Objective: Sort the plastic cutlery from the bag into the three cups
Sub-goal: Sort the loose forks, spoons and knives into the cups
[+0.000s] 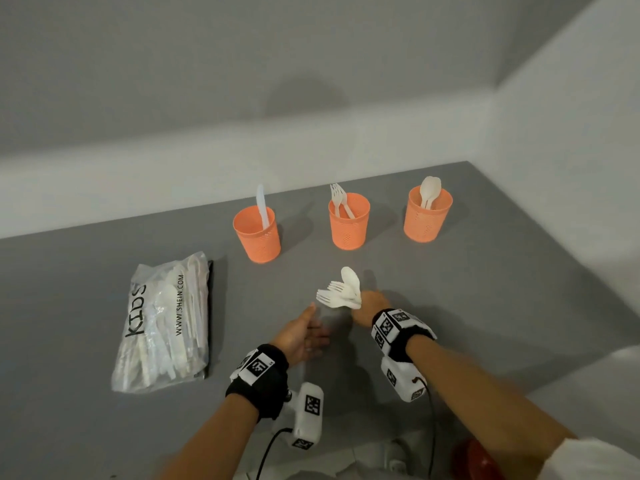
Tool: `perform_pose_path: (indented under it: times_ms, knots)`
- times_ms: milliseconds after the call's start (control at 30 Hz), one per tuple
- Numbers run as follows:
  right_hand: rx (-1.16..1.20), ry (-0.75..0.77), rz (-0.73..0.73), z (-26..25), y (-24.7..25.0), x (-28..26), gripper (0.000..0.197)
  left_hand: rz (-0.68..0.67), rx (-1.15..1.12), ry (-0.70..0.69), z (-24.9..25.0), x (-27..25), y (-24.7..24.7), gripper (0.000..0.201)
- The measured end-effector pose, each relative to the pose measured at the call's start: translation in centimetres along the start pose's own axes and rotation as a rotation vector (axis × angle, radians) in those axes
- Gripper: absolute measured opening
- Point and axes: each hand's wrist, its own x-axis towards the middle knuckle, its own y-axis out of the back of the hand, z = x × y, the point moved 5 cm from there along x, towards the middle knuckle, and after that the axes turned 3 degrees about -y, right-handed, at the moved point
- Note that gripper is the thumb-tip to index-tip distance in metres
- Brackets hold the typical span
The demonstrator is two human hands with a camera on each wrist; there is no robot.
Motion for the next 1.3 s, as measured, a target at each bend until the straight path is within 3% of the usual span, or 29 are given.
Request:
perform_pose_path:
  times_ms: [100, 133, 200, 400, 533, 667, 800, 900, 1033, 1200, 1300]
  knots:
    - [0.426, 0.067, 0.077, -1.0, 2.3, 0.1, 0.018, -0.04, -0.06, 0.01, 0.2, 0.0, -0.5, 0.054]
    - [0.51, 0.083, 0.128, -1.1, 3.1, 0.4, 0.026, -0.054, -0.086, 0.015, 0.5, -0.1, -0.9, 0.054]
    - [0.652, 0.17, 0.173, -2.0, 4.4, 0.6, 0.032, -0.079, -0.156, 0.02, 1.1, -0.1, -1.7, 0.056]
    - [1.001, 0.398, 0.168, -4.7, 6.9, 0.0, 0.024, -0.141, -0.364, 0.0, 3.9, 0.8, -5.6, 0.063]
    - [1.093, 0.394, 0.205, -4.4, 7.4, 0.3, 0.018, -0.158, -0.406, -0.074, 5.5, 1.6, -8.6, 0.06]
    - [1.181, 0.375, 0.222, -3.1, 8.8, 1.7, 0.029, -0.097, -0.453, -0.185, 6.8, 2.7, -10.1, 0.053]
    - [1.191, 0.406, 0.163, -2.6, 10.4, 2.7, 0.035, -0.088, -0.44, -0.3, 7.6, 3.2, -11.3, 0.032]
    - [1.256, 0.408, 0.059, -2.6, 10.9, 3.2, 0.031, -0.037, -0.504, -0.299, 7.2, 3.2, -11.5, 0.025]
    - [1.336, 0.335, -0.041, -2.7, 10.6, 3.4, 0.012, -0.046, -0.643, -0.245, 7.2, 2.8, -11.4, 0.027]
    - [1.361, 0.3, 0.114, -3.1, 10.5, 2.1, 0.005, -0.04, -0.689, -0.13, 8.1, 2.2, -11.5, 0.038]
    - [1.295, 0.351, 0.177, -4.1, 10.1, 1.2, 0.015, -0.1, -0.632, -0.146, 9.1, 1.5, -11.4, 0.041]
